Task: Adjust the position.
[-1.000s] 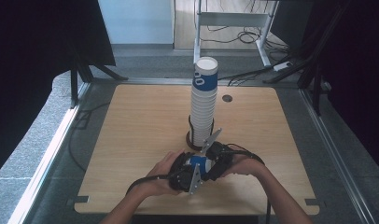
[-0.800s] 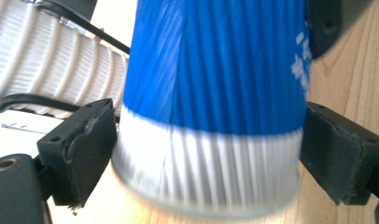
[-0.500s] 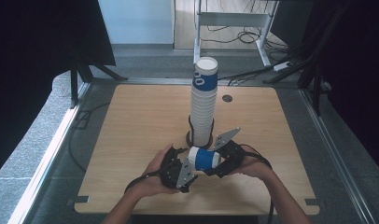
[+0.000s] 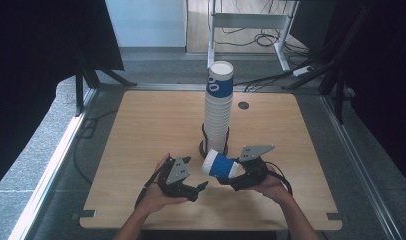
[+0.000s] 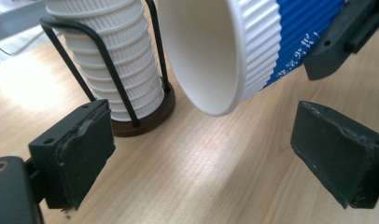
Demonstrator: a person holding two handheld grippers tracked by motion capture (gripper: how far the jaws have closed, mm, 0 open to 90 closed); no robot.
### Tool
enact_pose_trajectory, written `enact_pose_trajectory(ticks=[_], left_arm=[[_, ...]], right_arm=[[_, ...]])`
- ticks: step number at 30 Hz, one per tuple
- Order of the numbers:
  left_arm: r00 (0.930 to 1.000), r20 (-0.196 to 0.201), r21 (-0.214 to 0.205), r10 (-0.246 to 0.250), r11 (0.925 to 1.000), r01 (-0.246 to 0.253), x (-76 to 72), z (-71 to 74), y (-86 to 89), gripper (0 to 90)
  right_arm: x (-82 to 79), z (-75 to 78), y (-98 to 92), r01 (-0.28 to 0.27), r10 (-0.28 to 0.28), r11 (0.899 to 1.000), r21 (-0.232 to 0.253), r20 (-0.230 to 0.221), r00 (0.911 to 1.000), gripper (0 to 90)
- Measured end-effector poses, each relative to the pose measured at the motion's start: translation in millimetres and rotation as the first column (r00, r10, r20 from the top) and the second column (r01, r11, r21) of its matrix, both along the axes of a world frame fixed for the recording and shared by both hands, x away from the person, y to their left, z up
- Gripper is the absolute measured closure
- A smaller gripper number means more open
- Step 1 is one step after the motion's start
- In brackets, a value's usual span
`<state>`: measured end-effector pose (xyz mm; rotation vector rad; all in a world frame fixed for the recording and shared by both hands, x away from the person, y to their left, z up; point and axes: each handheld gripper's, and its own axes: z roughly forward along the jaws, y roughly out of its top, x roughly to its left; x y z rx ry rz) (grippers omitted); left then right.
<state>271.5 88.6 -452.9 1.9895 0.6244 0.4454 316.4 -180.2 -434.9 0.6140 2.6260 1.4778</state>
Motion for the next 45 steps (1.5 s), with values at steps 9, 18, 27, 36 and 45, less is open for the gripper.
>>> enact_pose_trajectory(ticks=[9, 18, 27, 36, 45], left_arm=[[0.9980, -0.064, -0.094, 0.002, 0.9955, -0.008, 2.5, 0.1, 6.2, 6.3], [0.9938, -0.111, -0.168, -0.001, 0.9856, -0.018, 6.1, 5.4, 5.2, 5.4], [0.9846, -0.174, -0.243, -0.016, 0.9696, -0.027, 7.5, -2.9, 7.7, 4.2], [0.9758, -0.214, -0.291, -0.047, 0.9566, -0.018, 8.3, -8.5, 5.8, 3.7], [0.9552, -0.271, -0.389, -0.119, 0.9212, 0.005, 15.4, -11.6, 5.6, 3.4]], right_arm=[[-9.1, -11.8, -0.4, 0.040, -0.043, 0.993, 0.107, 0.031, 0.9986, 27.3], [-15.6, -23.1, -1.2, 0.061, -0.069, 0.979, 0.195, 0.033, 0.9971, 27.4], [-19.6, -30.2, -3.0, 0.086, -0.100, 0.962, 0.257, 0.043, 0.9940, 27.4], [-21.0, -39.4, 2.6, 0.098, -0.115, 0.957, 0.273, 0.045, 0.9924, 27.4], [-25.9, -39.8, 4.5, 0.069, -0.098, 0.947, 0.312, 0.080, 0.9919, 27.4]])
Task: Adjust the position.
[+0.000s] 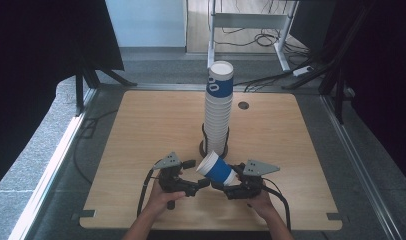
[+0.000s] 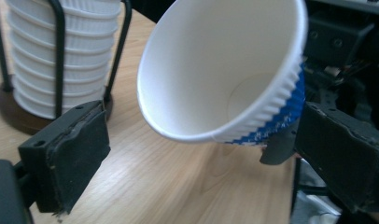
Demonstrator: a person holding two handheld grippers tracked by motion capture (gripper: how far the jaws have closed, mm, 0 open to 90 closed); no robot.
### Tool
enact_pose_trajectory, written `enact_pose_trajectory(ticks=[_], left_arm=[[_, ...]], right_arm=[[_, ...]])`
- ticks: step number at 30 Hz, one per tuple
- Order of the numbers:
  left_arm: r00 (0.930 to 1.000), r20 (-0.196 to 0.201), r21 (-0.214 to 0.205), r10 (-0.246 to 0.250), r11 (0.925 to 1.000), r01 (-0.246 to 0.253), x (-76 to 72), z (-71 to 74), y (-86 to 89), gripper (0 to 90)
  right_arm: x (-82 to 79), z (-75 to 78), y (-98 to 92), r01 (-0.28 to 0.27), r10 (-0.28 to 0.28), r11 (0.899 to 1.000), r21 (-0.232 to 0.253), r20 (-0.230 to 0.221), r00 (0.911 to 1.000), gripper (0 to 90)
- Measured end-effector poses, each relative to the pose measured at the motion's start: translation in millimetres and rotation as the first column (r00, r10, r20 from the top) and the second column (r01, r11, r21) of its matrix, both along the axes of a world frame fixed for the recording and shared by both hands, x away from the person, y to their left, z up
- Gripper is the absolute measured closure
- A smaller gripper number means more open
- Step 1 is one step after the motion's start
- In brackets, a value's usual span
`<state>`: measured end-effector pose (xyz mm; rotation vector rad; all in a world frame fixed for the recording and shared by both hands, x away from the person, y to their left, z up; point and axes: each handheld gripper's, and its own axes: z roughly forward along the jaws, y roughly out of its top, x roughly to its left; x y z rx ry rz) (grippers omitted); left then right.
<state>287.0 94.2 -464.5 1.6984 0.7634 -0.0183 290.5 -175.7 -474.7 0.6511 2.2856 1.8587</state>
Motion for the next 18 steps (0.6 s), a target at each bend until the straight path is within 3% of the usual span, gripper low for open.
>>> enact_pose_trajectory(ticks=[8, 18], left_arm=[[0.9974, -0.031, -0.069, -0.066, 0.9956, 0.063, 5.9, -3.2, -3.3, 1.5], [0.9905, -0.064, -0.134, -0.122, 0.9845, 0.112, 12.9, -7.2, -9.8, 2.6]], right_arm=[[-2.7, -0.1, 1.4, -0.028, 0.028, 0.999, 0.021, 0.024, 0.9993, 27.6], [-3.7, -3.6, 8.5, -0.059, 0.059, 0.998, 0.001, 0.026, 0.9979, 27.6]])
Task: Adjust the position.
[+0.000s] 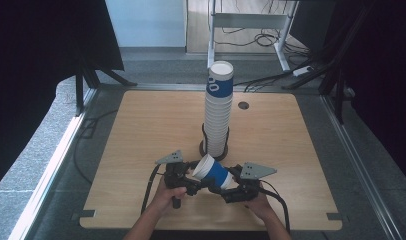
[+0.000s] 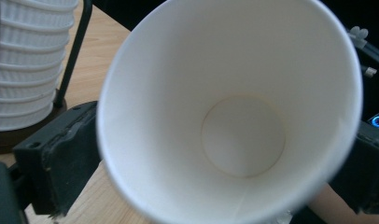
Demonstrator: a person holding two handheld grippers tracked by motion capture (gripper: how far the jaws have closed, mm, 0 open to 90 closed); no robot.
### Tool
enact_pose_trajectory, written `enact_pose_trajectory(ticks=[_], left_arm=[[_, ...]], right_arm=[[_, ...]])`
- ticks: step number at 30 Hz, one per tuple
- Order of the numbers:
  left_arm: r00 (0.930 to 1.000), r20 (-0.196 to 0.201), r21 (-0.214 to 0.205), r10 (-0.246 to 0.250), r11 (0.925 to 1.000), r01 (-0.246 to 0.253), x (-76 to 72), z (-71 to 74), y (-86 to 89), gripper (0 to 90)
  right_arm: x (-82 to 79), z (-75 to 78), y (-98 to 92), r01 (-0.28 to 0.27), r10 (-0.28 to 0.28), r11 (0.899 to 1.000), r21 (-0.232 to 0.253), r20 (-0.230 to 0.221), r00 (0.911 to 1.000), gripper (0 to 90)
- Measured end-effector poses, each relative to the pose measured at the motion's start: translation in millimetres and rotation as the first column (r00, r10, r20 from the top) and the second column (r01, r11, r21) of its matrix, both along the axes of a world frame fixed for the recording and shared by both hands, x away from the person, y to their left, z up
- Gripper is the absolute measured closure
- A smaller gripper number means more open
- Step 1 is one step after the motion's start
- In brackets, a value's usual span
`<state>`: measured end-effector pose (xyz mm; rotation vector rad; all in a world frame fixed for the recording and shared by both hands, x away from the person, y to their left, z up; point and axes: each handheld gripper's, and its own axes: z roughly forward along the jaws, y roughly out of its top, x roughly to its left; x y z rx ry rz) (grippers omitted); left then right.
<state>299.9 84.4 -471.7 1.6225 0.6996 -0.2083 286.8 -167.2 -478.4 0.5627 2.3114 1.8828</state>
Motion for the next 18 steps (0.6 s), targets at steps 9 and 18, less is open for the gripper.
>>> enact_pose_trajectory(ticks=[9, 18], left_arm=[[1.0000, 0.004, -0.033, 0.008, 0.9994, -0.008, 1.0, 0.1, 1.3, 7.7], [0.9999, 0.007, -0.057, 0.011, 0.9983, -0.011, 2.3, -1.1, 3.5, 12.0]], right_arm=[[0.4, -3.6, 4.1, -0.014, 0.014, 1.000, -0.019, -0.007, 0.9999, 27.5], [1.6, -5.8, 5.4, -0.023, 0.022, 0.999, -0.031, -0.013, 0.9997, 27.5]])
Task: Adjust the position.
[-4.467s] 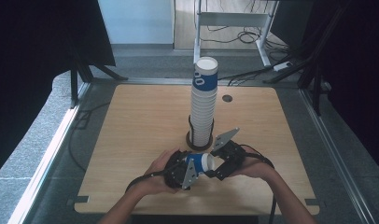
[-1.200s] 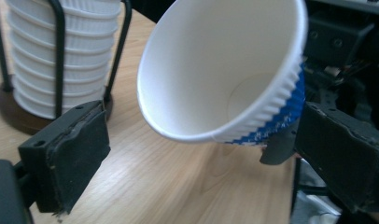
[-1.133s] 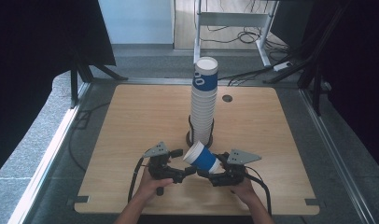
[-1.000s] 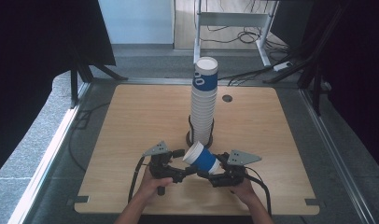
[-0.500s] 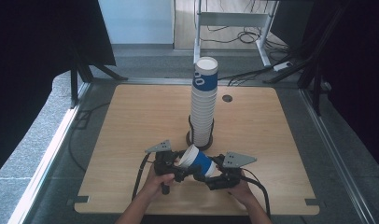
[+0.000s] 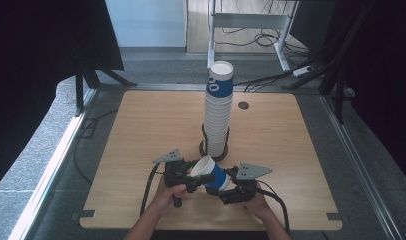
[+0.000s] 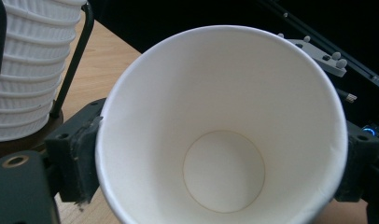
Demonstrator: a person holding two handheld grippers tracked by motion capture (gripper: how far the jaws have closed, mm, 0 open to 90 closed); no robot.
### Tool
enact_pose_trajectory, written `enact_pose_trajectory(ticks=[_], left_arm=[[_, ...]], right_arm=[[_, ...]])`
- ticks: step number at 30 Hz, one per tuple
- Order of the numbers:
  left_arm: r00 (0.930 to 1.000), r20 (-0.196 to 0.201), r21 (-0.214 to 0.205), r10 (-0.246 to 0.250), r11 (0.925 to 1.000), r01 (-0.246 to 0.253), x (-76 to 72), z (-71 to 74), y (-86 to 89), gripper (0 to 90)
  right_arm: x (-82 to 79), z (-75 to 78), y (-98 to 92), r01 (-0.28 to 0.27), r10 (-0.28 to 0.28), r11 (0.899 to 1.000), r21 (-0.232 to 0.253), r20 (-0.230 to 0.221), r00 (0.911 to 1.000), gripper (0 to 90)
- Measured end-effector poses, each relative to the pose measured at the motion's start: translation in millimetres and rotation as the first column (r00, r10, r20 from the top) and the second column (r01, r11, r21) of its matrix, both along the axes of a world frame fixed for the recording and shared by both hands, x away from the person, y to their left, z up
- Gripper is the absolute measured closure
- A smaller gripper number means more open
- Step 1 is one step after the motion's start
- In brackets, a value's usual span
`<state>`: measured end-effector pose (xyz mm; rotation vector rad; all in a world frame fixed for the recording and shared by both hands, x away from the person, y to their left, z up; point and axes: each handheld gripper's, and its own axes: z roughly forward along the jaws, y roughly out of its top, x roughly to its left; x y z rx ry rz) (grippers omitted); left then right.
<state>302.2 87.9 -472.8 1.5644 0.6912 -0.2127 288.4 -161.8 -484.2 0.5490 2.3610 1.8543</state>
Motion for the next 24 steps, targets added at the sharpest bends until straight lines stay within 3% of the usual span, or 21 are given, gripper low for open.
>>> enact_pose_trajectory(ticks=[2, 7, 11, 14, 24], left_arm=[[1.0000, 0.000, -0.004, -0.003, 1.0000, 0.003, 0.0, 0.0, 0.1, 11.7], [0.9984, -0.051, -0.018, -0.023, 0.9996, 0.023, 1.7, -1.8, -1.8, 9.6], [0.9995, -0.027, 0.004, -0.019, 0.9998, 0.019, -0.8, -2.2, -6.2, 11.7], [0.9994, -0.028, -0.020, -0.019, 0.9996, 0.019, -0.3, -1.9, -4.1, 13.3], [0.9999, 0.002, -0.036, -0.015, 0.9992, 0.015, -2.3, -4.5, -3.7, 17.1]], right_arm=[[-0.3, 0.4, -0.2, 0.001, -0.001, 1.000, 0.001, 0.005, 1.0000, 27.5], [-0.9, 1.9, -0.1, 0.009, -0.010, 1.000, 0.016, 0.013, 0.9999, 27.8], [-1.0, 2.2, 0.6, 0.011, -0.011, 1.000, 0.010, 0.019, 0.9998, 27.8], [-0.7, 2.0, 0.0, 0.009, -0.009, 1.000, 0.007, 0.018, 0.9998, 27.8], [-0.3, 1.7, 1.3, 0.003, -0.003, 1.000, 0.001, 0.007, 1.0000, 27.2]])
